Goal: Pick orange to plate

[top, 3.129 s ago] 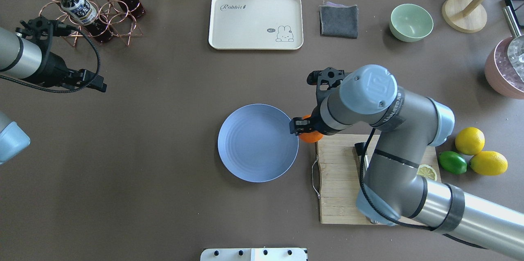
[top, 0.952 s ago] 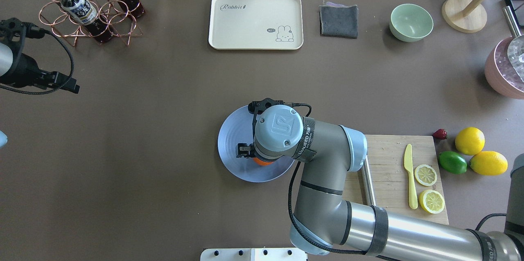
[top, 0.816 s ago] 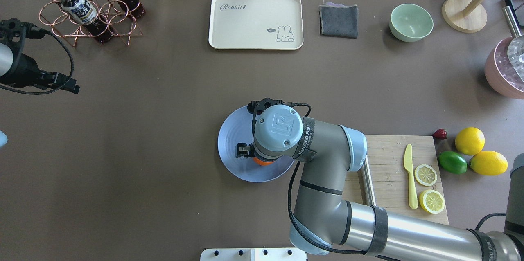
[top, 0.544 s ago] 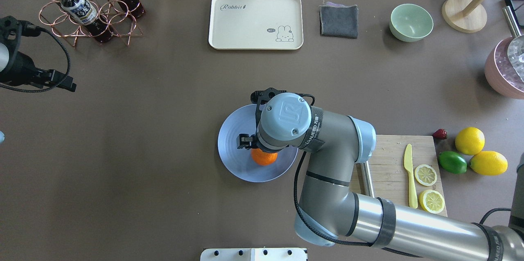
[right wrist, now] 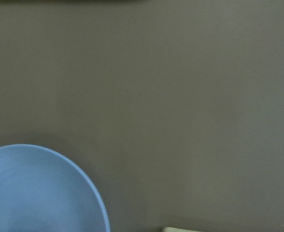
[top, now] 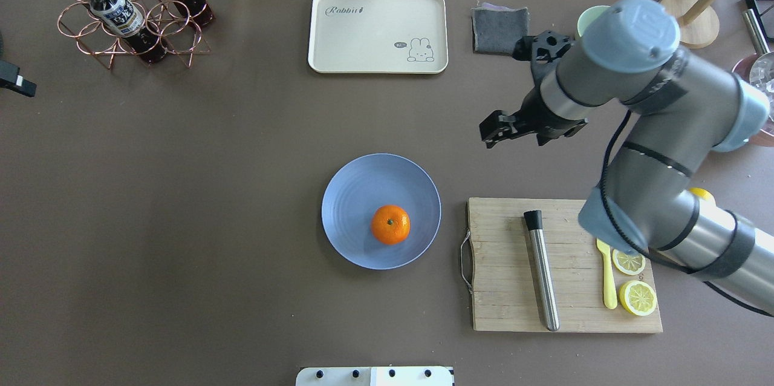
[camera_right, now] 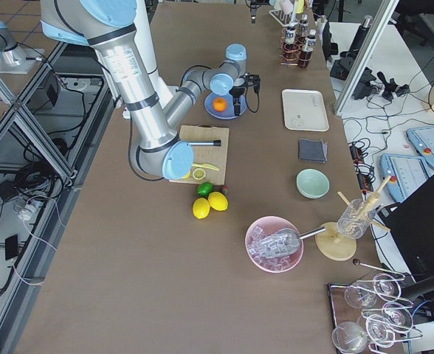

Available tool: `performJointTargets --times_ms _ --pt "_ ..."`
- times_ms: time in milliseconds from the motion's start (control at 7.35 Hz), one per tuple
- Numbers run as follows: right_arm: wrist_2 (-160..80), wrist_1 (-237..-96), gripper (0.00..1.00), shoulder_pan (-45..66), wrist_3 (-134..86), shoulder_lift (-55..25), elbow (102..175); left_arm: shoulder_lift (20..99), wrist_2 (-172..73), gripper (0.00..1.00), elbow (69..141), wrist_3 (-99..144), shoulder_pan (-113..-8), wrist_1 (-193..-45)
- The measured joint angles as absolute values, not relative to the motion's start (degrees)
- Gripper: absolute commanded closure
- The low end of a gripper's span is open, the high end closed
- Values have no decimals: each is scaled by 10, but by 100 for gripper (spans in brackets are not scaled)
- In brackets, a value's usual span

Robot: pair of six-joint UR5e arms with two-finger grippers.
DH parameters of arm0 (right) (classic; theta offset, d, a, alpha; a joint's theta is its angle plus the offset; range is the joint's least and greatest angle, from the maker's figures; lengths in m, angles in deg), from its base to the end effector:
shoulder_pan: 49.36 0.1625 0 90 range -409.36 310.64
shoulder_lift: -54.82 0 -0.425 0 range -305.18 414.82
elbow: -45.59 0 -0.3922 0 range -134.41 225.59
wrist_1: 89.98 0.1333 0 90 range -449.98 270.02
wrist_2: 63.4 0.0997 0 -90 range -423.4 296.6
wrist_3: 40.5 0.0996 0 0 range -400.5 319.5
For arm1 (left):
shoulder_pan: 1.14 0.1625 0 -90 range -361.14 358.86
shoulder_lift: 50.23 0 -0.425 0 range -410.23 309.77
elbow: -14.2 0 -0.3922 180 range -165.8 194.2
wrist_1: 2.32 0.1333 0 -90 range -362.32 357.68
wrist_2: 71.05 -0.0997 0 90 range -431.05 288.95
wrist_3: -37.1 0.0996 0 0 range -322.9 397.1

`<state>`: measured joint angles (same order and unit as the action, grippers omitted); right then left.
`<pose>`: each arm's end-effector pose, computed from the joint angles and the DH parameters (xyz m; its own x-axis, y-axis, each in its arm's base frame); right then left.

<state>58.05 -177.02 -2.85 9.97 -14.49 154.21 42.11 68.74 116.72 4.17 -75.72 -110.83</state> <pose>-0.3433 -0.4801 0.3074 0.6330 -0.1217 0.7645 0.0331 0.9909 0.1303 0.0818 -0.5117 0.4854 0.5493 0.0463 -0.8343 0.0912 0.9892 0.1150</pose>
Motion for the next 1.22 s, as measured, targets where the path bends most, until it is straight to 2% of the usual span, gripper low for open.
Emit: performJointTargets --times_ms 408,680,1224 --pt "690 -1771 0 143 -154 -286 1546 395 696 3 1158 239 -823 -1020" --pt "721 -1774 0 254 -335 -362 1512 393 680 3 1149 336 -860 -945" --pt "719 -1818 0 408 -598 -395 1404 390 642 2 1141 395 -887 -913"
